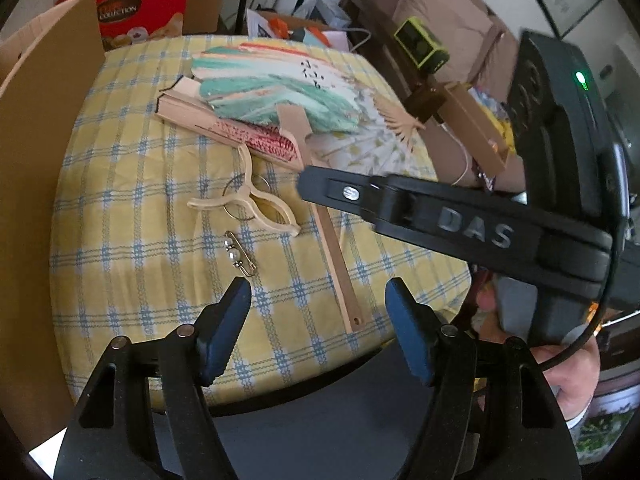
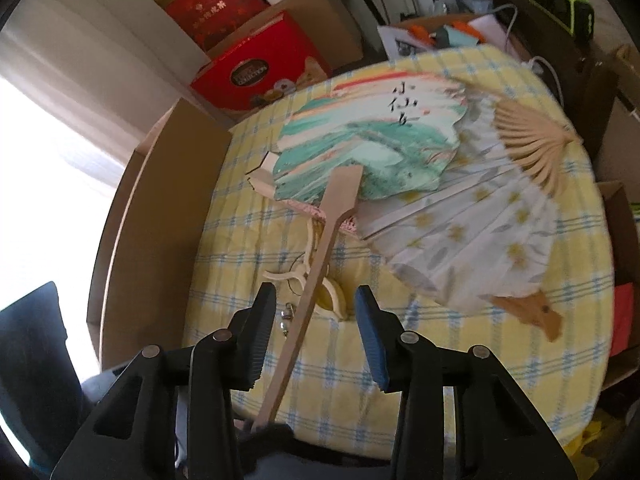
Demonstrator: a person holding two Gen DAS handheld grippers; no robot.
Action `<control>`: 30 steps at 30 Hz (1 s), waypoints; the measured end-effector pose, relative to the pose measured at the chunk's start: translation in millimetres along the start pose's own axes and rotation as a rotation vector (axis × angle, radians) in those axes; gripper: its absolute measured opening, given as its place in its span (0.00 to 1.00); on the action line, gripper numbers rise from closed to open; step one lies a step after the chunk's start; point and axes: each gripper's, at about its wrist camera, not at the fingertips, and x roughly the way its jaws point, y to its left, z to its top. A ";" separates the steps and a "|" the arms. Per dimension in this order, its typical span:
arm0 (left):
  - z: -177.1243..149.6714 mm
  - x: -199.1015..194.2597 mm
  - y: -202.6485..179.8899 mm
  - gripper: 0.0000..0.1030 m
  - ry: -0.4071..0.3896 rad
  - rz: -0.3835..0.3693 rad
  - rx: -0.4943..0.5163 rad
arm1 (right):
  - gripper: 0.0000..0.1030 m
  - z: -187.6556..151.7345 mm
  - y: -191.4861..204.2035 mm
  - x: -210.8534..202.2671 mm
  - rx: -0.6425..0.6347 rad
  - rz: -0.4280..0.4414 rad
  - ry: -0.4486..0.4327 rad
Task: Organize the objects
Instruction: 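Move the left gripper to the painted hand fan's wooden handle and grasp, then lift the painted hand fan by its handle with the left gripper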
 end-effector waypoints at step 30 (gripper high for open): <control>-14.5 -37.7 7.5 0.11 -0.090 -0.038 0.008 | 0.15 2.1 32.7 -5.9 -0.056 0.025 -0.065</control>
